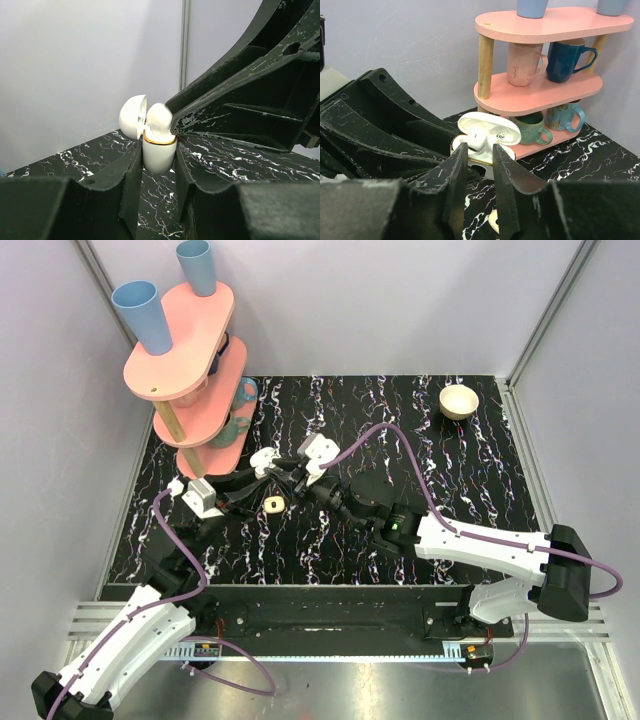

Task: Insert the wireless bluetooth earbuds into the charging case
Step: Pick up the right earbud from the left side groove of the charging case.

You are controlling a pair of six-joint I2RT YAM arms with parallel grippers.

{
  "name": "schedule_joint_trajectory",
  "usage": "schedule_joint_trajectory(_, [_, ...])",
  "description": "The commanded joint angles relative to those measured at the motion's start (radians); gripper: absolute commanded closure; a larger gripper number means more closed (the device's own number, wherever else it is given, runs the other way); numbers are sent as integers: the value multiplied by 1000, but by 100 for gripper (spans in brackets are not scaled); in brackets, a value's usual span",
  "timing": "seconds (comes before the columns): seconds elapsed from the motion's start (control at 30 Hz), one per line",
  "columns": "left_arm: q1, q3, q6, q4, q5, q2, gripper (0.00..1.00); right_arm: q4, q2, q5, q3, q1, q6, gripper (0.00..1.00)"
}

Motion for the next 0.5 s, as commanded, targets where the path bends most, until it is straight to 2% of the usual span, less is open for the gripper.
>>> schedule_joint_trajectory(0.0, [0, 9, -4, 63, -7, -9, 100, 2, -26, 46, 56, 8, -14, 68])
schedule_joint_trajectory(0.17, [0, 7, -3, 63, -1, -9, 100, 2, -36, 55, 61, 8, -10, 67])
schedule_joint_trajectory(0.3, [0, 4, -1, 59, -1, -12, 100, -4, -55, 58, 56, 8, -9, 61])
schedule_joint_trajectory(0.47, [-2, 7, 2, 50, 7, -10, 100, -73, -71, 18, 91, 6, -29, 58])
